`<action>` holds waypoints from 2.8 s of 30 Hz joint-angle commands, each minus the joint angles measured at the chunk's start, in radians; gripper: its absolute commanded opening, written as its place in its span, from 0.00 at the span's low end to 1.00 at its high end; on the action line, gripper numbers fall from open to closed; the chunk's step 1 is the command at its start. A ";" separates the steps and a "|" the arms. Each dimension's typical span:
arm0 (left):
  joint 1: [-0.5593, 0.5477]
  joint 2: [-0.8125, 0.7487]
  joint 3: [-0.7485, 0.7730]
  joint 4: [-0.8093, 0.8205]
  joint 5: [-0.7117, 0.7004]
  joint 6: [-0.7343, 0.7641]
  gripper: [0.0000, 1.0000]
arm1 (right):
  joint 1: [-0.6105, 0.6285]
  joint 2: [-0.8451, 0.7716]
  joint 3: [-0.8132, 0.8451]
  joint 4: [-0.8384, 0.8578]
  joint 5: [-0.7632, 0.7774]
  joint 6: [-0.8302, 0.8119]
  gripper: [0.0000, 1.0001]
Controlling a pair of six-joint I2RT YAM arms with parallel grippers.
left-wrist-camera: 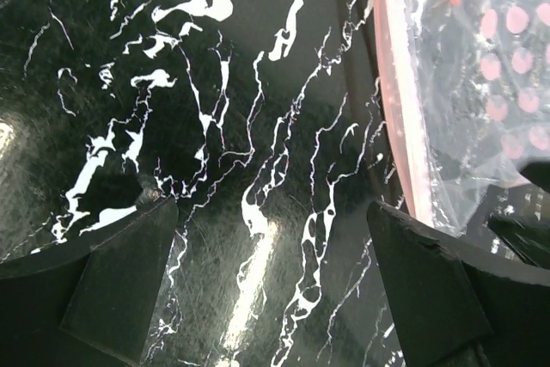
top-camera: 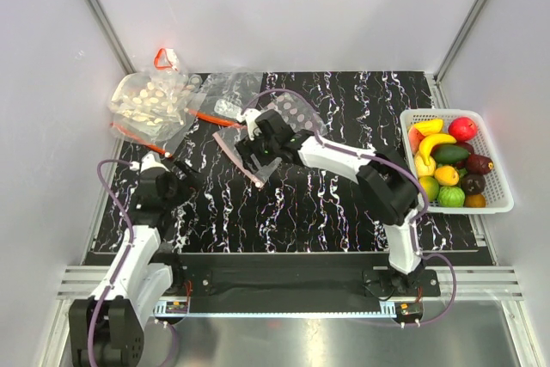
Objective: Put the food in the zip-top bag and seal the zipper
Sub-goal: Adjust the zipper food storage bag at the center of the board, then pick up the zipper food storage bag at the center of the board.
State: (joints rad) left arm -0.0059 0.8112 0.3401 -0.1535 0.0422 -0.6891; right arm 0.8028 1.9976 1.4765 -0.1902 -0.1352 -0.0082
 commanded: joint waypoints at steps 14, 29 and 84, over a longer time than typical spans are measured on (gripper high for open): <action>0.061 -0.014 -0.012 0.112 0.136 -0.001 0.99 | 0.059 0.245 0.272 -0.075 0.125 -0.104 0.83; 0.061 0.005 -0.046 0.233 0.255 0.043 0.99 | 0.072 0.018 0.088 0.049 0.105 0.071 0.00; -0.155 0.019 -0.059 0.489 0.367 0.068 0.66 | 0.127 -0.399 -0.435 0.482 -0.130 0.456 0.00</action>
State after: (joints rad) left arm -0.1581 0.8162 0.2531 0.2863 0.4145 -0.6388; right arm 0.8989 1.6646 1.0496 0.2276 -0.2317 0.4889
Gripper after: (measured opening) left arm 0.672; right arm 0.011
